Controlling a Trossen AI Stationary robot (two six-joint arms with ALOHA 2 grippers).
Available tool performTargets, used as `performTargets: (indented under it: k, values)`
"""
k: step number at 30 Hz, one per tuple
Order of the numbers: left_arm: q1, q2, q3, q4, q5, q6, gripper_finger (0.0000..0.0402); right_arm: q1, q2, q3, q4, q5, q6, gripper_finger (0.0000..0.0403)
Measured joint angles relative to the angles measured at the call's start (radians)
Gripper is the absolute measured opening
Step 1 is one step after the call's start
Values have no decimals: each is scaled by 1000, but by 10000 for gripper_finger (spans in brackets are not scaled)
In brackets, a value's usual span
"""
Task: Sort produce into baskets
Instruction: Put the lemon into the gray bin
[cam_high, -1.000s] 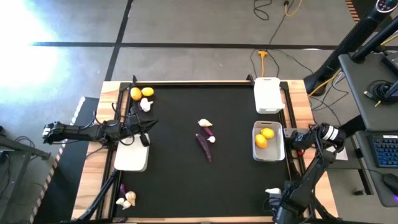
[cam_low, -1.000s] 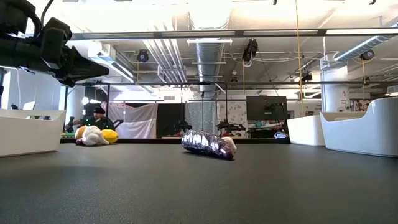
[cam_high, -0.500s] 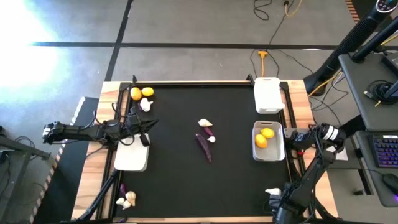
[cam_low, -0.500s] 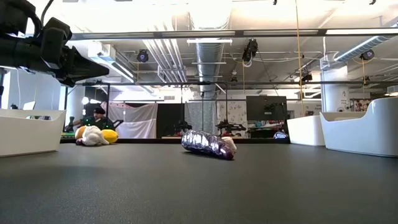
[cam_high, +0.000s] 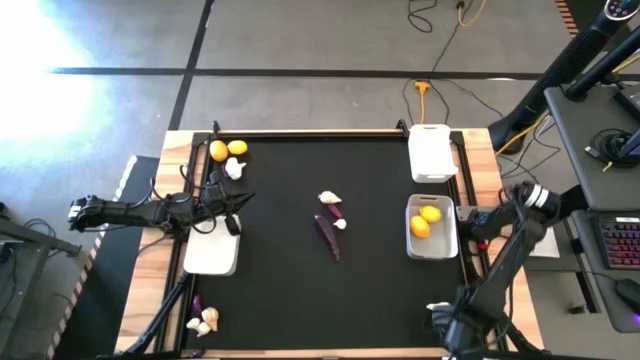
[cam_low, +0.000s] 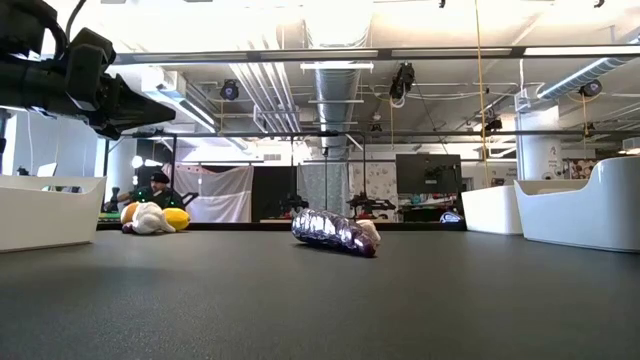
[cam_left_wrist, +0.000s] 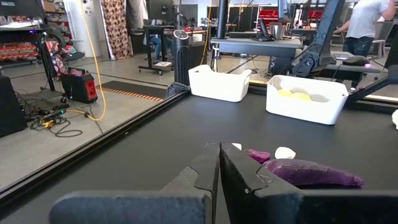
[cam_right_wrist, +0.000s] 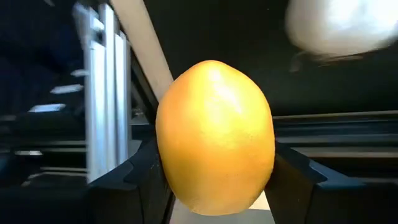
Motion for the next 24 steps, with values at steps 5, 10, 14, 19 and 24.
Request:
performTargets:
  k: [5,10,14,19,24]
  values:
    - [0,0,0,0,0,0,0,-103,-196,0,-155,260,-34,206]
    - [0,0,0,0,0,0,0,-265,-374,0,-343,512,1,207]
    - [0,0,0,0,0,0,0,-422,-462,-2,-441,652,22,208]
    - [0,0,0,0,0,0,0,-642,-499,-33,-466,706,-120,208]
    - [0,0,0,0,0,0,0,-779,-491,-117,-394,739,-423,214]
